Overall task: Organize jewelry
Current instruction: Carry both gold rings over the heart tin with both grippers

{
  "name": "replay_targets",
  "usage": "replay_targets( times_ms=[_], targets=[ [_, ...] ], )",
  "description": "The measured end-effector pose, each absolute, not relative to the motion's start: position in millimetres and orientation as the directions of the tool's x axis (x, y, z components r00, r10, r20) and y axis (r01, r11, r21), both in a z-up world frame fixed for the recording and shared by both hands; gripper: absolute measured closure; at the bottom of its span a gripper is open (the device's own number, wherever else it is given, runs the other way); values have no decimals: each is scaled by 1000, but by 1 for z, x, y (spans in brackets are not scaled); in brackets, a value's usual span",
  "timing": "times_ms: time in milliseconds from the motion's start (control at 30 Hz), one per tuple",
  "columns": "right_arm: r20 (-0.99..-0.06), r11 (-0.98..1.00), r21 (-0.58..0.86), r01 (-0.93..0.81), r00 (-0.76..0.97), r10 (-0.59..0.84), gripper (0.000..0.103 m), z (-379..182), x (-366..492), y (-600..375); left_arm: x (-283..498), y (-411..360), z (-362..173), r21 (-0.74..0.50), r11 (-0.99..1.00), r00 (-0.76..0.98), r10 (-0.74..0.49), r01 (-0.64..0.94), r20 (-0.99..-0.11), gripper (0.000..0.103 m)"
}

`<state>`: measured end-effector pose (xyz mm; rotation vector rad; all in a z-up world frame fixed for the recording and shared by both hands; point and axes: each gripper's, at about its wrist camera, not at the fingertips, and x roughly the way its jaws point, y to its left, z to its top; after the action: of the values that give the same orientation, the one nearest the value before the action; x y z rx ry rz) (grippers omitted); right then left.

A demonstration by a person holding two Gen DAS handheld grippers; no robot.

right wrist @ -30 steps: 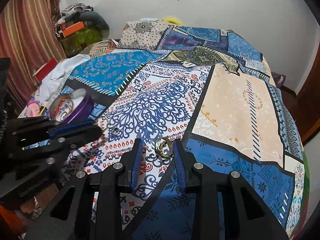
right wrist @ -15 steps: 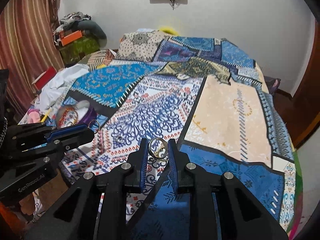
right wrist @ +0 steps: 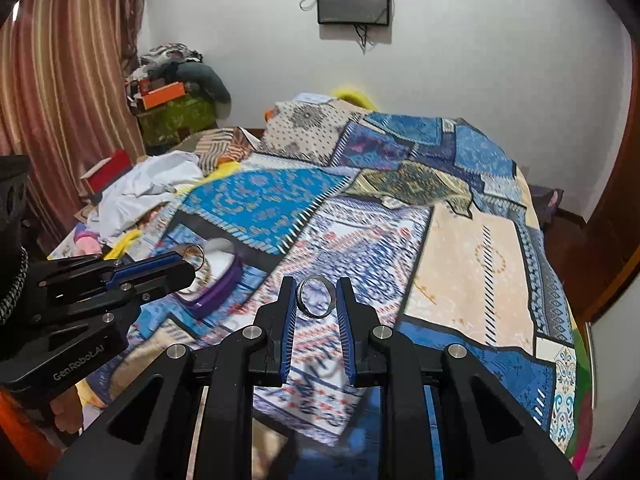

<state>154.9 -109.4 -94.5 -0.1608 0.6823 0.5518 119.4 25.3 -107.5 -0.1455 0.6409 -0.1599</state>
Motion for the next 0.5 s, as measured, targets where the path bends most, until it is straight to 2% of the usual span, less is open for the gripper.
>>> replay_targets(
  times_ms=[500],
  targets=[
    [-636, 767, 11, -642, 587, 500, 85, -98, 144, -37, 99, 91, -114, -184, 983, 810, -100, -10, -578, 96]
  ],
)
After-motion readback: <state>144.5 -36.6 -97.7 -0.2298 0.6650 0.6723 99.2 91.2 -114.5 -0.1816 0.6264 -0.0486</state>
